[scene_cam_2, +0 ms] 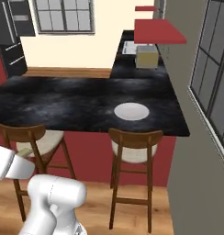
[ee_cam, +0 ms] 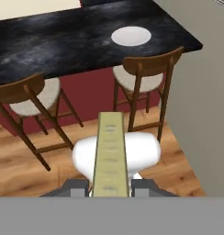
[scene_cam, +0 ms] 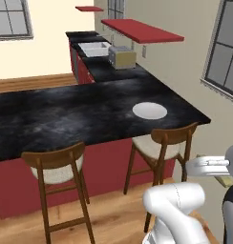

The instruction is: Retrieve the butter from the fridge and place it on a plate on the dining table. Then retrieve the butter knife by the fridge and place it near the plate.

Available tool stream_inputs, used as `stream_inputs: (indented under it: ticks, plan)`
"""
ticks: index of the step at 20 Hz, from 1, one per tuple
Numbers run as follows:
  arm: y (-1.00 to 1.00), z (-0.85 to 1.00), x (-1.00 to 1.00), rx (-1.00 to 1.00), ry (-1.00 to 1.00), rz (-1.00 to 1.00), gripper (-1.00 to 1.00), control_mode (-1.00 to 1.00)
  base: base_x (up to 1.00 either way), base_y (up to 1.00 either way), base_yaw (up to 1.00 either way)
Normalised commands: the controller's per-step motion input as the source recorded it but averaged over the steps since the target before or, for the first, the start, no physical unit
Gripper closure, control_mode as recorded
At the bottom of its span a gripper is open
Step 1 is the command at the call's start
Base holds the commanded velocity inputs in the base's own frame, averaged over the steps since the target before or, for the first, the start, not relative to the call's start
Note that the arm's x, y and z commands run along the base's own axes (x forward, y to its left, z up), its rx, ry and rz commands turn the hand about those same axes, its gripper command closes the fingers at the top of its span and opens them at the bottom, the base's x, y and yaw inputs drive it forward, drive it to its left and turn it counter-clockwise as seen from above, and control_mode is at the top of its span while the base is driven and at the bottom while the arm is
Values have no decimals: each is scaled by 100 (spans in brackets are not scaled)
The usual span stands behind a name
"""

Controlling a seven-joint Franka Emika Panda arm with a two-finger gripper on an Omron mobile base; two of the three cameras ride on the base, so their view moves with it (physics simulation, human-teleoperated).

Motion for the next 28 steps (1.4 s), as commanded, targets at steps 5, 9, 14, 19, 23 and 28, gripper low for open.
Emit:
stream_inputs:
  ticks: [5, 9, 14, 19, 23, 28]
  plan:
    - [0, 0, 0, 0, 0, 0, 100, 100, 30, -60, 19]
    - [0, 0, 0, 0, 0, 0, 100, 100, 28, -36, -16]
    - [0, 0, 0, 0, 0, 0, 100, 100, 59, -17, -27]
    - [0, 0, 0, 0, 0, 0, 100, 100, 73, 4, -23]
    - [0, 0, 0, 0, 0, 0, 100, 100, 66, 8, -10]
    - [0, 0, 0, 0, 0, 0, 100, 100, 75, 0, -7]
